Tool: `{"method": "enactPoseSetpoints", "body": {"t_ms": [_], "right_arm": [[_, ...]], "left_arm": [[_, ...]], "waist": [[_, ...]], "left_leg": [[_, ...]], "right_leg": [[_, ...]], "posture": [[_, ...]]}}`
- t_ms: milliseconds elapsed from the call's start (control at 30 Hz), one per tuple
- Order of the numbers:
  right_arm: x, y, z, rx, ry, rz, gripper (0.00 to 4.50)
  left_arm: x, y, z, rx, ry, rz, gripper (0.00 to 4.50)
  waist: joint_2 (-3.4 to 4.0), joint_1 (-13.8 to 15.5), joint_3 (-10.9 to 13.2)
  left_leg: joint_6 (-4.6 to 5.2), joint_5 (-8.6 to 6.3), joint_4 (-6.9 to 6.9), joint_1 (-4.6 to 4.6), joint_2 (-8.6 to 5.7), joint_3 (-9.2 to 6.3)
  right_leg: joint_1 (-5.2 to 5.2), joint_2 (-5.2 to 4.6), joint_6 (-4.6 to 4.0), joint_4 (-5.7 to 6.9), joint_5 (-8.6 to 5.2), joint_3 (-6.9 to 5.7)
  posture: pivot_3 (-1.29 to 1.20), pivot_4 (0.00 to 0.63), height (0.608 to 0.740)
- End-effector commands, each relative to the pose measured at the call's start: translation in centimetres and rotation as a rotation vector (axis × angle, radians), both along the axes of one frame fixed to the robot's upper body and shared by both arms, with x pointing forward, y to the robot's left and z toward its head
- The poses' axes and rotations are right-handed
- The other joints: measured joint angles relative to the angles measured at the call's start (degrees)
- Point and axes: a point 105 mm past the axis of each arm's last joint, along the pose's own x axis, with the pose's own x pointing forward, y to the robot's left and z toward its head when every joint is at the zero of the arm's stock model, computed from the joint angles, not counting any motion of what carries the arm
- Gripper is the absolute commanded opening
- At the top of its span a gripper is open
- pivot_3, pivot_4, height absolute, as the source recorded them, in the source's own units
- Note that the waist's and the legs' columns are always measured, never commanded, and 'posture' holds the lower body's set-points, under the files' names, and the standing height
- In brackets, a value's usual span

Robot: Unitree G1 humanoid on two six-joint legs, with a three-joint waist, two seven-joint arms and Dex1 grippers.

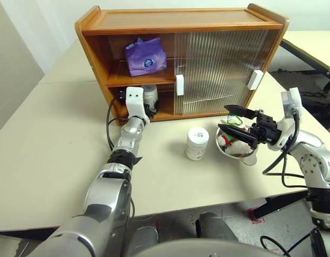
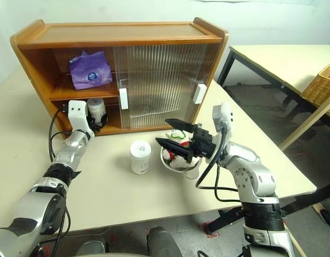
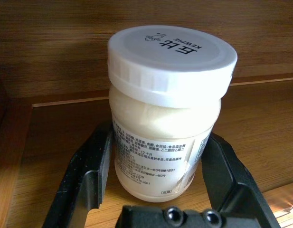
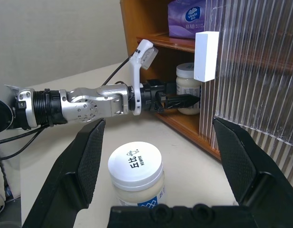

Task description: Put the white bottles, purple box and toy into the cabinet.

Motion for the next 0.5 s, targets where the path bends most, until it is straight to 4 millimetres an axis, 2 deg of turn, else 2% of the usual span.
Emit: {"method": "enactPoseSetpoints", "body": {"t_ms": [33,133,400,500], "right_arm": [[-0.1,0.1,0.3,0.000,-0.009,0.003,4.50],[0.0,0.1,0.3,-0.001,-0.010,0.002,4.50],[0.3,0.2,0.3,0.001,-0.011,0.010,4.50],[0.4,0.3,0.2,0.001,-0.010,0.017,4.50]], "left_arm": [[0.3,-0.1,0.5,0.028,-0.014,-0.012,3.42],[0.3,0.1,0.5,0.038,-0.014,-0.002,4.45],[0.1,-1.0,1.8,-0.022,-0.081,-0.068,4.48],[-0.7,-1.6,2.1,-0.048,-0.103,-0.122,4.48]], "waist": [[0.00,0.0,0.0],[0.00,0.0,0.0],[0.00,0.1,0.0],[0.00,0.1,0.0]], "left_leg": [[0.00,0.00,0.00,0.00,0.00,0.00],[0.00,0.00,0.00,0.00,0.00,0.00],[0.00,0.00,0.01,0.00,0.00,0.00],[0.00,0.00,-0.02,-0.03,0.00,0.00]], "right_leg": [[0.00,0.00,0.00,0.00,0.00,0.00],[0.00,0.00,0.00,0.00,0.00,0.00],[0.04,0.00,0.00,0.00,0.00,0.00],[0.07,0.00,0.00,0.00,0.00,0.00]], "posture": [[-0.24,0.000,0.740],[-0.23,0.000,0.740],[-0.22,0.000,0.740],[-0.21,0.000,0.740]]}}
